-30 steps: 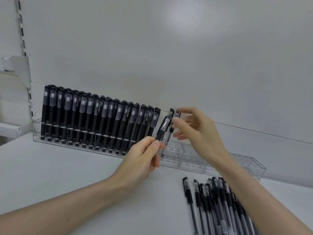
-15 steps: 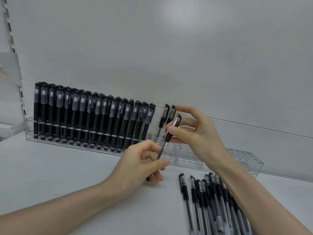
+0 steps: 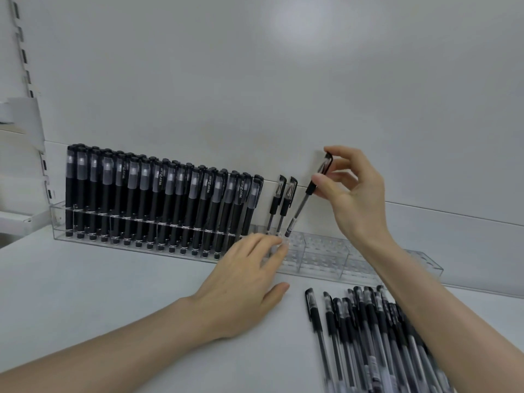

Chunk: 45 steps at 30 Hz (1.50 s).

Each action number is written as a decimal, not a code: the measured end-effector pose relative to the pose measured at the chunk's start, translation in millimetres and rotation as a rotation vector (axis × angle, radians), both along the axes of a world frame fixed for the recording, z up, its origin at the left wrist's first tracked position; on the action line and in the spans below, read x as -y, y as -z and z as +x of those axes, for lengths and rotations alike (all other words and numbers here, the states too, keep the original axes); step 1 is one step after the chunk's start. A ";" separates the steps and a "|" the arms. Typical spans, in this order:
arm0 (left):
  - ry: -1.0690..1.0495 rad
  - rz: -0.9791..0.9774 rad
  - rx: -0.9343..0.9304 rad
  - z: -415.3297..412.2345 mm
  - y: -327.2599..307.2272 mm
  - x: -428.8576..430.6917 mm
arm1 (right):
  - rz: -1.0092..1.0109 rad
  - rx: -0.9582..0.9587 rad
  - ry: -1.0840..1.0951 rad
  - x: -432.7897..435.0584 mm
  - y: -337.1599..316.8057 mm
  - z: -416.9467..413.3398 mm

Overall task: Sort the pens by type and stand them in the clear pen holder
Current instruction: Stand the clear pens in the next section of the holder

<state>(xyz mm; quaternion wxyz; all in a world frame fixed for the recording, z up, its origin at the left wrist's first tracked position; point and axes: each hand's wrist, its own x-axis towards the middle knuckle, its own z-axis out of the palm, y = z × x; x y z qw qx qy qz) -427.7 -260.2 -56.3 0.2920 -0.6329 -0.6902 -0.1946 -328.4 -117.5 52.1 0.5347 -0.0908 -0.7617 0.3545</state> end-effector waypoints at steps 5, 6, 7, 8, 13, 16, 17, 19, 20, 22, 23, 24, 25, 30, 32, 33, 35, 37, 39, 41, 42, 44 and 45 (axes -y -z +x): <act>-0.013 0.002 -0.035 -2.2 -2.0 -0.9 | 0.037 -0.011 0.023 -3.6 1.6 -4.0; -0.021 0.000 -0.042 -2.1 -2.2 -1.3 | 0.037 -0.011 0.025 -4.2 1.0 -4.4; -0.025 0.000 -0.049 -2.1 -2.3 -1.6 | 0.039 -0.008 0.028 -4.8 0.9 -5.2; -0.025 -0.003 -0.051 -1.9 -2.2 -1.8 | 0.044 0.000 0.030 -4.4 1.6 -6.0; -0.035 -0.018 -0.051 -2.2 -2.8 -2.2 | 0.077 0.116 0.042 -2.6 16.4 -8.9; -0.038 -0.025 -0.045 -2.3 -2.2 -2.5 | 0.110 0.178 0.069 -7.4 16.1 -7.2; -0.038 -0.026 -0.038 -2.1 -2.3 -2.5 | 0.124 0.199 0.073 -9.0 13.4 -6.8; -0.042 -0.029 -0.023 -1.4 -2.7 -2.1 | 0.145 0.244 0.059 -11.1 7.9 -6.9; -0.043 -0.029 -0.018 -1.1 -3.0 -1.8 | 0.151 0.260 0.049 -12.0 5.9 -7.1; -0.037 -0.027 -0.010 -0.6 -3.3 -1.8 | 0.162 0.279 0.045 -13.6 4.3 -7.4; -0.035 -0.028 -0.008 -0.4 -3.4 -1.8 | 0.166 0.288 0.047 -14.2 4.4 -7.5; -0.036 -0.030 -0.007 -0.3 -3.5 -1.8 | 0.171 0.300 0.049 -14.5 5.1 -7.8; -0.037 -0.031 -0.006 -0.4 -3.6 -1.9 | 0.178 0.312 0.051 -14.2 6.3 -8.2; -0.032 -0.044 0.015 0.7 -5.1 -0.6 | 0.206 0.311 0.090 -13.7 13.4 -8.3; -0.030 -0.052 0.032 2.1 -6.7 0.3 | 0.212 0.314 0.097 -13.3 14.7 -7.0; -0.029 -0.053 0.040 2.6 -7.6 0.7 | 0.214 0.318 0.099 -12.9 15.3 -6.8; -0.027 -0.072 0.058 3.6 -10.1 1.9 | 0.208 0.324 0.102 -12.6 16.5 -7.1; -0.035 -0.097 0.069 5.0 -12.1 3.8 | 0.198 0.330 0.109 -12.5 16.8 -6.1; -0.034 -0.113 0.070 5.4 -14.9 5.4 | 0.184 0.324 0.113 -11.2 17.7 -2.6; -0.031 -0.114 0.087 6.4 -20.3 7.4 | 0.164 0.317 0.115 -7.5 19.1 4.5; -0.032 -0.115 0.100 8.3 -24.3 8.4 | 0.160 0.327 0.118 -5.9 20.1 9.5; -0.038 -0.127 0.157 19.1 -32.7 9.8 | 0.193 0.378 0.134 -3.5 22.9 22.4; -0.047 -0.139 0.204 27.2 -36.5 9.8 | 0.216 0.411 0.142 -3.0 24.6 30.5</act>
